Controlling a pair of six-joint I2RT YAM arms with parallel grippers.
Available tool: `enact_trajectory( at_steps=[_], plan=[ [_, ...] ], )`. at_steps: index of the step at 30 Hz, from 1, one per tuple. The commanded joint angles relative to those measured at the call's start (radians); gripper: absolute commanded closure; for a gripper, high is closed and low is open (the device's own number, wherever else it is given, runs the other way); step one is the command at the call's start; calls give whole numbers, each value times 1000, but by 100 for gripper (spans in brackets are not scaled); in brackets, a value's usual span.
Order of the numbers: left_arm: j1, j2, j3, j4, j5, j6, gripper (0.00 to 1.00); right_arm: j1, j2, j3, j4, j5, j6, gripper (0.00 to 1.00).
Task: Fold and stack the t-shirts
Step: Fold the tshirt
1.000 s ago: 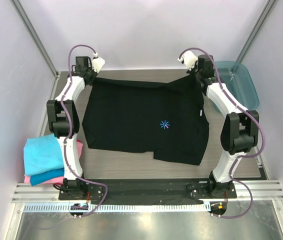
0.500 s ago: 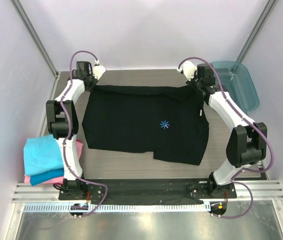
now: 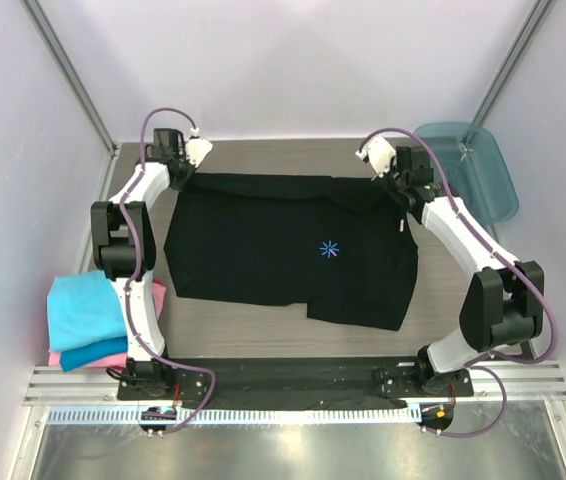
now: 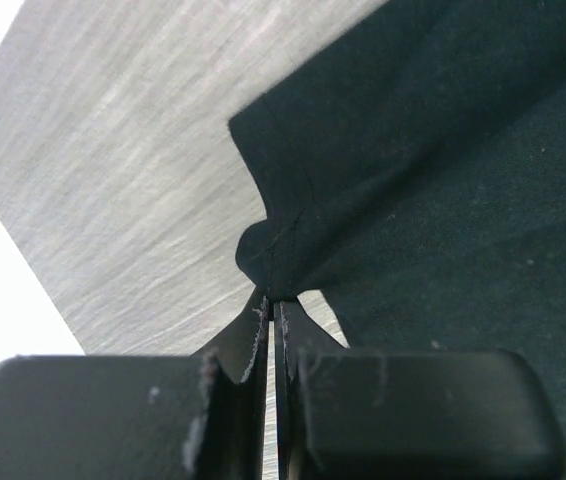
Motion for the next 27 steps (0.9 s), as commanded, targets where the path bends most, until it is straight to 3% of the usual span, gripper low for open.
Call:
enact_trajectory(
  at_steps=[1, 5, 7, 10, 11, 12, 14, 15, 18, 22, 26, 27],
  plan=[
    [12, -61, -25, -2, 3, 15, 100, 14, -70, -41, -9, -16, 34, 99],
    [12, -62, -63, -17, 0, 15, 99, 25, -90, -78, -31, -34, 55, 99],
    [12, -59, -62, -54, -4, 3, 92, 30, -97, -109, -38, -40, 52, 99],
    [44, -76, -74, -103, 8, -23, 70, 36, -111, -126, -70, -54, 46, 98],
    [50, -87, -81, -103, 22, -39, 57, 37, -114, -120, -89, -60, 52, 81],
    [56, -111, -88, -103, 37, -46, 52, 36, -117, -114, -91, -56, 65, 72],
    [74, -134, -72, -103, 58, -66, 49, 36, -111, -68, -84, -45, 112, 60],
    [78, -141, -59, -103, 75, -68, 48, 27, -102, -45, -78, -45, 126, 60],
    [79, -106, 67, -149, 80, -96, 44, 13, -30, 53, -55, -39, 157, 56],
    [79, 92, 384, -325, 106, -154, 42, -27, 187, 274, -60, -36, 195, 54],
    [79, 297, 776, -494, 123, -214, 40, -69, 423, 493, -90, -31, 221, 59],
    [84, 319, 803, -501, 121, -229, 38, -75, 464, 535, -92, -30, 226, 60]
  ],
)
